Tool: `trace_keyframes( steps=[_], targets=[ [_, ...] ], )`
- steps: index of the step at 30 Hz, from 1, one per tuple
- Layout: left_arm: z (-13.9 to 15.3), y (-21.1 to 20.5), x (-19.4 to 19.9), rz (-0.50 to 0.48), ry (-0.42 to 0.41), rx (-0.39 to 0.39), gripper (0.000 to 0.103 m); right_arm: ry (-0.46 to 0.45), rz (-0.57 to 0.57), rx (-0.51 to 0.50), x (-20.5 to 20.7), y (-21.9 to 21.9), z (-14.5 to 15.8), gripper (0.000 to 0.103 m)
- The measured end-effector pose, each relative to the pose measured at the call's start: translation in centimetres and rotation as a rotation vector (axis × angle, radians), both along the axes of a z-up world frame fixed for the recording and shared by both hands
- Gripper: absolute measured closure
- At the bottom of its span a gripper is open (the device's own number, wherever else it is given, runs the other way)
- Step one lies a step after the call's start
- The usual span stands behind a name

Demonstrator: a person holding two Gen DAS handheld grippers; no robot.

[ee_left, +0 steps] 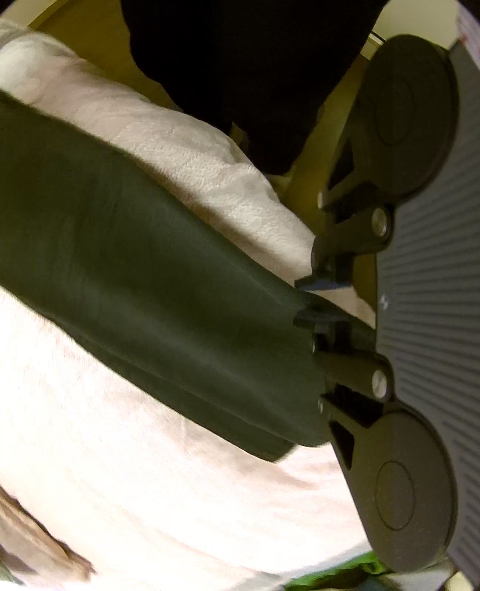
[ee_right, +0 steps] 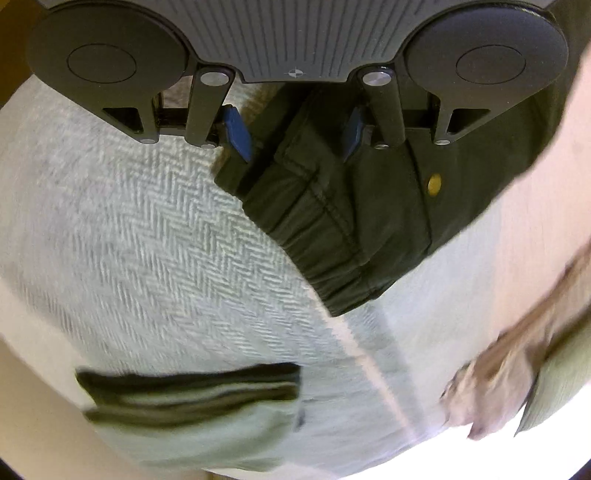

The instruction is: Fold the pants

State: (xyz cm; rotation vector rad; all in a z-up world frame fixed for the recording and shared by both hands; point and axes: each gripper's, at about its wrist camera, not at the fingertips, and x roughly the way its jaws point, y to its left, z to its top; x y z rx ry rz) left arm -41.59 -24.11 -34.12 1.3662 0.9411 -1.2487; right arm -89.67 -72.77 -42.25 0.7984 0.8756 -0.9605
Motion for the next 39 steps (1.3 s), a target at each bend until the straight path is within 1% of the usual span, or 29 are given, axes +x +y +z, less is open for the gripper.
trace_keyframes(
  steps=[2, 5, 6, 7, 8, 9, 11, 12, 13, 15, 18, 21, 22, 23, 24, 25, 27, 30, 31, 32, 33, 35, 36, 38, 39],
  targets=[
    [1.1, 1.1, 0.7, 0.062, -0.003, -0.008, 0.088, 0.052, 0.053, -0.045, 0.7, 1.1, 0.9, 0.052],
    [2.8, 3.0, 2.7, 0.182, -0.017, -0.044, 0.087, 0.167, 0.113, -0.16, 2.3, 3.4, 2.2, 0.052],
    [3.2, 3.5, 3.6, 0.232, -0.018, -0.062, 0.083, 0.197, 0.141, -0.202, 3.2, 4.5, 2.7, 0.052],
    [3.4, 4.0, 4.7, 0.294, -0.018, -0.081, 0.08, 0.203, 0.175, -0.235, 4.1, 5.6, 3.1, 0.052],
    [3.5, 4.3, 5.8, 0.341, -0.017, -0.099, 0.075, 0.198, 0.202, -0.255, 5.0, 6.5, 3.3, 0.052],
    [3.5, 4.5, 6.9, 0.384, -0.018, -0.117, 0.07, 0.184, 0.234, -0.267, 6.1, 7.6, 3.4, 0.052],
    [3.1, 4.9, 9.3, 0.467, -0.012, -0.156, 0.066, 0.152, 0.328, -0.264, 9.0, 10.0, 3.4, 0.052],
    [2.7, 5.0, 10.6, 0.507, 0.004, -0.17, 0.06, 0.146, 0.37, -0.265, 10.4, 11.1, 3.2, 0.052],
    [2.1, 5.0, 12.1, 0.543, 0.028, -0.188, 0.057, 0.139, 0.413, -0.266, 11.9, 12.4, 3.1, 0.052],
    [0.9, 4.9, 14.5, 0.578, 0.081, -0.236, 0.056, 0.117, 0.497, -0.262, 15.0, 15.5, 3.0, 0.052],
    [-1.3, 4.4, 17.2, 0.581, 0.199, -0.288, 0.054, 0.112, 0.579, -0.26, 19.1, 20.1, 2.7, 0.052],
    [-4.3, 4.6, 19.2, 0.568, 0.309, -0.306, 0.054, 0.11, 0.606, -0.27, 22.2, 24.4, 2.9, 0.052],
    [-5.1, 4.9, 19.8, 0.571, 0.363, -0.313, 0.055, 0.104, 0.612, -0.269, 23.1, 25.7, 2.7, 0.052],
    [-5.5, 5.1, 20.2, 0.569, 0.41, -0.324, 0.06, 0.102, 0.617, -0.267, 23.8, 27.0, 2.7, 0.052],
    [-5.6, 5.4, 20.4, 0.56, 0.446, -0.333, 0.072, 0.102, 0.624, -0.265, 24.4, 28.4, 2.6, 0.052],
    [-5.5, 5.7, 20.5, 0.556, 0.455, -0.341, 0.076, 0.104, 0.633, -0.262, 25.0, 29.5, 2.4, 0.052],
    [-4.8, 6.2, 20.7, 0.549, 0.445, -0.349, 0.097, 0.121, 0.658, -0.252, 26.2, 31.5, 1.9, 0.052],
    [-2.6, 7.2, 21.1, 0.51, 0.443, -0.428, 0.099, 0.131, 0.694, -0.243, 27.5, 33.7, 1.5, 0.052],
    [-1.5, 7.3, 21.1, 0.487, 0.423, -0.467, 0.099, 0.128, 0.698, -0.243, 27.7, 34.1, 1.5, 0.052],
    [-0.7, 7.1, 21.2, 0.467, 0.41, -0.502, 0.103, 0.126, 0.698, -0.238, 28.0, 34.4, 1.3, 0.052],
    [-0.1, 6.8, 21.4, 0.454, 0.4, -0.527, 0.103, 0.127, 0.696, -0.233, 28.3, 34.4, 1.1, 0.052],
    [-0.3, 5.7, 21.7, 0.431, 0.369, -0.557, 0.103, 0.129, 0.685, -0.23, 29.3, 33.7, 0.5, 0.052],
    [-1.0, 5.1, 21.9, 0.424, 0.363, -0.545, 0.103, 0.127, 0.679, -0.229, 29.6, 33.8, 0.4, 0.052],
    [-3.2, 4.1, 22.4, 0.437, 0.363, -0.508, 0.103, 0.126, 0.674, -0.219, 29.8, 33.4, -0.1, 0.052],
    [-4.0, 4.1, 22.5, 0.449, 0.368, -0.477, 0.103, 0.13, 0.678, -0.214, 30.0, 33.6, -0.3, 0.052]
  ],
)
